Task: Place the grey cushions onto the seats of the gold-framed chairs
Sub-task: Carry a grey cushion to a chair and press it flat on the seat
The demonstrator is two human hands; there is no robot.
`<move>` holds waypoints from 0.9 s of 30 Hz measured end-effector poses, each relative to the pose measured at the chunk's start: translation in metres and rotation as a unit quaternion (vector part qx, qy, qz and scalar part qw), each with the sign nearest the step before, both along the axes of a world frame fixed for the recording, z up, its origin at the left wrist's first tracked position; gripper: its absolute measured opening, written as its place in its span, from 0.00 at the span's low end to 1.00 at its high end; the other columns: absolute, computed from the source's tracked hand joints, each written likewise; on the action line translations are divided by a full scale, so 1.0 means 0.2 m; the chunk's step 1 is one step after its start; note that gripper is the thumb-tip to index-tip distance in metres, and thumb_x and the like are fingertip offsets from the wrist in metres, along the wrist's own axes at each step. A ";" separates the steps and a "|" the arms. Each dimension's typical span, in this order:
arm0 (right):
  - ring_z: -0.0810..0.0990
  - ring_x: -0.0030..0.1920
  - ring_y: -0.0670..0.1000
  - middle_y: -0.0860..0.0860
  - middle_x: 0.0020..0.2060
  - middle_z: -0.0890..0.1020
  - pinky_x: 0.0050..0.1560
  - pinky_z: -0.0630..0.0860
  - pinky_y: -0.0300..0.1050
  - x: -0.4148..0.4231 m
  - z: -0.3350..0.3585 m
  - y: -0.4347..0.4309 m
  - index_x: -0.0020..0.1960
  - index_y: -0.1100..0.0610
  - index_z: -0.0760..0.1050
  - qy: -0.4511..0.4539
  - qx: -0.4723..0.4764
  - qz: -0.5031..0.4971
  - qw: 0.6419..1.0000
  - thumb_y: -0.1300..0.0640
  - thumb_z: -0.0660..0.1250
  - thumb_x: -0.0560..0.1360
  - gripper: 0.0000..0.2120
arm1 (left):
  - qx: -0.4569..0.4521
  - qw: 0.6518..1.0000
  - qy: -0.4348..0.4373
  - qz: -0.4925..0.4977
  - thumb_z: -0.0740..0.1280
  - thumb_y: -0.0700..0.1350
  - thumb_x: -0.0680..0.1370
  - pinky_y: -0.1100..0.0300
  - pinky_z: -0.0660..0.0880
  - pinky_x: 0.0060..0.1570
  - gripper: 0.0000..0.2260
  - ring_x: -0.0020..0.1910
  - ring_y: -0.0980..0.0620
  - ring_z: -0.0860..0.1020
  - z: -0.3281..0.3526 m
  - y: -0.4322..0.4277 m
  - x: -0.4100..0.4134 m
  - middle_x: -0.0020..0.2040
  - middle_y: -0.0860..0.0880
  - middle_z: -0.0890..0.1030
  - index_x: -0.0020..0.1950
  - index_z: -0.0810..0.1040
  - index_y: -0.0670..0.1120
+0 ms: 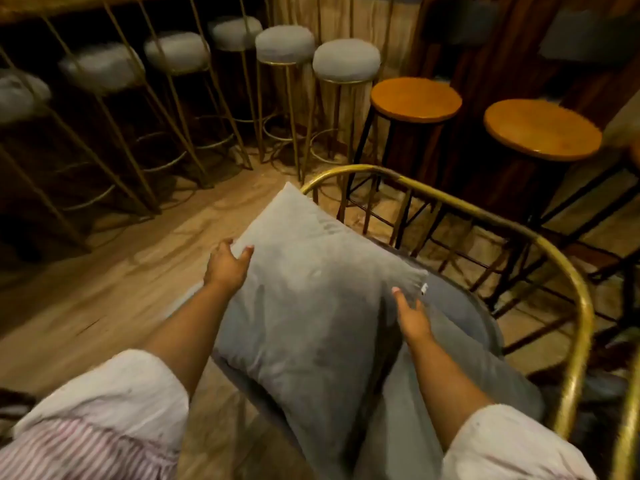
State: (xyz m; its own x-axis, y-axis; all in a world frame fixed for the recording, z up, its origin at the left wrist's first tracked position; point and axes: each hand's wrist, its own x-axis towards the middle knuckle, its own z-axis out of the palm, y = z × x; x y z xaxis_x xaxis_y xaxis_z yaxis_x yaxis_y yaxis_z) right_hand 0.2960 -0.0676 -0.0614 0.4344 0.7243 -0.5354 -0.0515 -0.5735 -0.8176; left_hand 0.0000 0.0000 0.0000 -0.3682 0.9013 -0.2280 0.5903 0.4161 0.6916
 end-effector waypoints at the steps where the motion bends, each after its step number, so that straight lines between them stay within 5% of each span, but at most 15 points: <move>1: 0.66 0.71 0.61 0.59 0.72 0.67 0.69 0.63 0.53 -0.02 -0.02 0.03 0.74 0.58 0.62 0.014 -0.005 -0.014 1.000 0.43 0.63 0.76 0.32 | -0.022 1.000 0.000 -0.005 0.60 0.59 0.77 0.48 0.66 0.67 0.31 0.70 0.37 0.67 -0.03 0.07 -0.02 0.74 0.40 0.65 0.75 0.60 0.44; 5: 0.68 0.70 0.61 0.55 0.73 0.66 0.70 0.66 0.60 -0.04 -0.21 0.09 0.76 0.51 0.57 0.089 -0.036 -0.066 0.993 0.25 0.68 0.54 0.58 | -0.092 0.995 -0.026 -0.014 0.61 0.61 0.75 0.47 0.68 0.64 0.35 0.67 0.35 0.69 -0.14 0.24 -0.07 0.73 0.37 0.66 0.73 0.61 0.40; 13: 0.66 0.72 0.58 0.53 0.74 0.65 0.70 0.64 0.55 -0.08 -0.30 0.09 0.77 0.48 0.52 0.074 0.008 -0.095 0.993 0.41 0.67 0.72 0.40 | -0.121 0.990 -0.059 -0.050 0.62 0.68 0.70 0.52 0.63 0.67 0.41 0.71 0.40 0.67 -0.25 0.37 -0.18 0.75 0.43 0.66 0.76 0.59 0.47; 20: 0.62 0.74 0.55 0.50 0.76 0.59 0.73 0.62 0.55 -0.17 -0.28 -0.01 0.76 0.39 0.44 0.025 0.056 -0.027 0.998 0.43 0.68 0.72 0.43 | -0.108 0.985 -0.088 -0.106 0.63 0.75 0.58 0.55 0.65 0.63 0.47 0.69 0.44 0.70 -0.19 0.34 -0.20 0.73 0.50 0.70 0.74 0.63 0.57; 24: 0.62 0.74 0.55 0.47 0.76 0.59 0.73 0.62 0.59 -0.19 -0.19 -0.04 0.75 0.35 0.45 0.041 0.076 -0.010 0.996 0.31 0.71 0.56 0.54 | -0.085 0.985 -0.075 -0.130 0.66 0.72 0.59 0.55 0.66 0.58 0.43 0.67 0.44 0.72 -0.07 0.28 -0.15 0.71 0.50 0.72 0.71 0.65 0.58; 27: 0.62 0.74 0.55 0.47 0.76 0.59 0.73 0.62 0.57 -0.18 -0.12 -0.07 0.75 0.37 0.46 0.060 0.102 -0.018 0.993 0.38 0.72 0.63 0.50 | -0.062 0.987 -0.065 -0.136 0.68 0.72 0.60 0.51 0.67 0.64 0.42 0.68 0.44 0.71 0.07 0.23 -0.12 0.71 0.51 0.71 0.71 0.64 0.61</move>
